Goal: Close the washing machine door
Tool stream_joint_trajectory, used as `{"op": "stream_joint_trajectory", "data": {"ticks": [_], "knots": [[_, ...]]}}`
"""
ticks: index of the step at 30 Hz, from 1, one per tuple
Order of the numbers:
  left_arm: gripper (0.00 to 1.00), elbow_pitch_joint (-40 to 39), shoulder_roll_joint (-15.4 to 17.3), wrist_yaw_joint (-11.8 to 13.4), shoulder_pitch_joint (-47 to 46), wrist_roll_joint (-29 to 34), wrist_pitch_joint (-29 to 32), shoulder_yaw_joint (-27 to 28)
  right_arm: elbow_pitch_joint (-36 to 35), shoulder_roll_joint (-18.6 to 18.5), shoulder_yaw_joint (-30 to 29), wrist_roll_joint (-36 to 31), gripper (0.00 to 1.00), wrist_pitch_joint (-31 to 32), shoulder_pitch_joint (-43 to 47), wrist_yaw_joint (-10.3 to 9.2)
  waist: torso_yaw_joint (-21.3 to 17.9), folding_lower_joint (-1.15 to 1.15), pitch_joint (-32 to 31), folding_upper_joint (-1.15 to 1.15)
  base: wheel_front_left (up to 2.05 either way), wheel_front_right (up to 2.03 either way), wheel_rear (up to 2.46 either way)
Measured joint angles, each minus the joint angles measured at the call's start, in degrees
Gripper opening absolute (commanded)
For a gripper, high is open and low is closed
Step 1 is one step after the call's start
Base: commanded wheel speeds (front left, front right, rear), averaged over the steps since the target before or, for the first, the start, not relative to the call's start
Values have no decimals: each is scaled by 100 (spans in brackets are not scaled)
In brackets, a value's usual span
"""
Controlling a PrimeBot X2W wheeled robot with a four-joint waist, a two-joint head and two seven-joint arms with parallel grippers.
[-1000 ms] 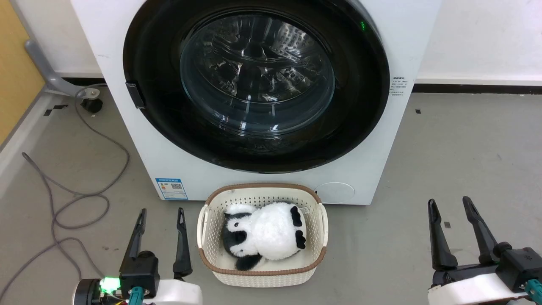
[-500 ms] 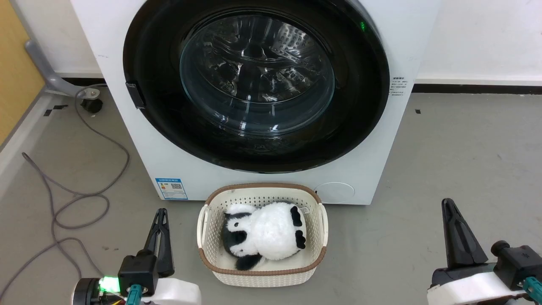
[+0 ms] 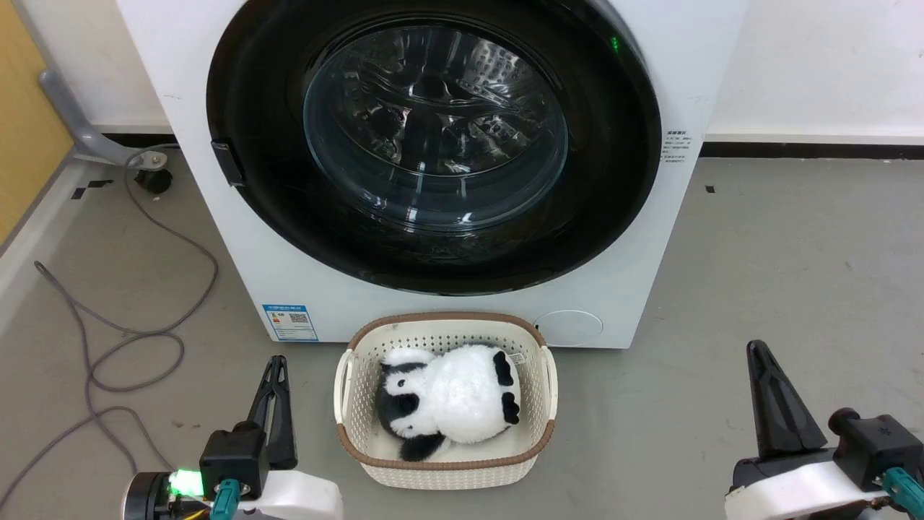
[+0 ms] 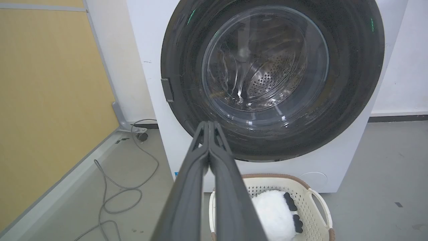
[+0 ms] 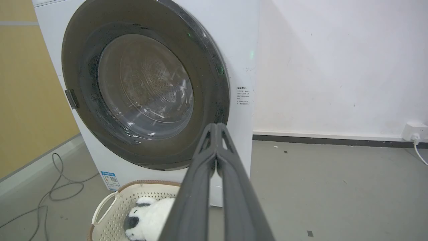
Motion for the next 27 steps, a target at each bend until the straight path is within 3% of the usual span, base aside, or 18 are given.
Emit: {"op": "stream_joint_trajectory", "data": {"ticks": [27], "knots": [[0, -90, -66, -257, -1, 35, 316, 159, -35, 0, 48, -125, 0, 333, -3, 0, -54, 1, 7, 0, 0, 0, 0]]}}
